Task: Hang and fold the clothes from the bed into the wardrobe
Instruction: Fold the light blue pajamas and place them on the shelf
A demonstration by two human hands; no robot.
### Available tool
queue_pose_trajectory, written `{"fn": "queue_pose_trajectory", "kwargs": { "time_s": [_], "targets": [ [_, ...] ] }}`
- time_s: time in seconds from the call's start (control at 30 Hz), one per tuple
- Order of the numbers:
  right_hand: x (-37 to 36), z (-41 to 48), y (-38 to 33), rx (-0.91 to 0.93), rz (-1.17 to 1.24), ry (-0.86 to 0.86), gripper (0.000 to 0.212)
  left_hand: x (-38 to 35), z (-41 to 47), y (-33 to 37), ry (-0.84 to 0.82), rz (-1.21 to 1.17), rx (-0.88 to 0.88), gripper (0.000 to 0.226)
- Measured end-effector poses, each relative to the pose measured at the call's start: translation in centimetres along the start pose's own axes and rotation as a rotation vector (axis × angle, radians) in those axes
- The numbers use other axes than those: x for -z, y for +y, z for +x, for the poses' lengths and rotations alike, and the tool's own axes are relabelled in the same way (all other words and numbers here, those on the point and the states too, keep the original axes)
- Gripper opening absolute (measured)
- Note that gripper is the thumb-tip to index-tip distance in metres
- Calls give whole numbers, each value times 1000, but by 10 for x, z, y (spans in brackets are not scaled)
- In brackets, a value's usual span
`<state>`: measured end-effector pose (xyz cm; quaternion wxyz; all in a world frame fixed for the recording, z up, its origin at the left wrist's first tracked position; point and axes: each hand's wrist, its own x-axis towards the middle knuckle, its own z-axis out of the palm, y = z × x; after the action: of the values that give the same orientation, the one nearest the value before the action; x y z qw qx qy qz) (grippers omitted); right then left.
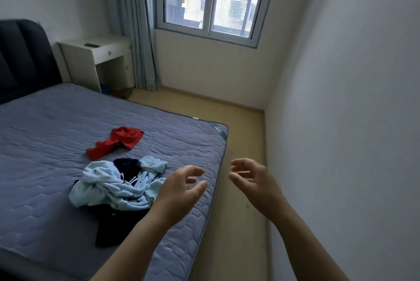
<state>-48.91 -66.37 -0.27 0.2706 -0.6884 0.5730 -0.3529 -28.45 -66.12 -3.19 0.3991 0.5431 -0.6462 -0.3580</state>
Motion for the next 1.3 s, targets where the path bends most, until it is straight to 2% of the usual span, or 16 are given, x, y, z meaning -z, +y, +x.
{"fn": "queue_pose_trajectory", "kwargs": {
  "time_s": [0.3, 0.63, 0.8, 1.07, 1.3],
  "targets": [
    [1, 122, 50, -1, 5, -106, 27, -19, 108, -27, 22, 28, 79, 18],
    [29, 288, 155, 42, 54, -261, 23, -90, 249, -50, 176, 43, 240, 18],
    [45, 377, 184, 78, 26, -372, 24, -121, 307, -49, 270, 42, 337, 18],
    [-1, 477, 205, 125, -11, -577, 27, -119, 368, -92, 426, 45, 502, 18],
    [-60, 544, 208, 129, -104, -689, 27, -93, 417, -147, 534, -1, 596, 19]
  ]
}}
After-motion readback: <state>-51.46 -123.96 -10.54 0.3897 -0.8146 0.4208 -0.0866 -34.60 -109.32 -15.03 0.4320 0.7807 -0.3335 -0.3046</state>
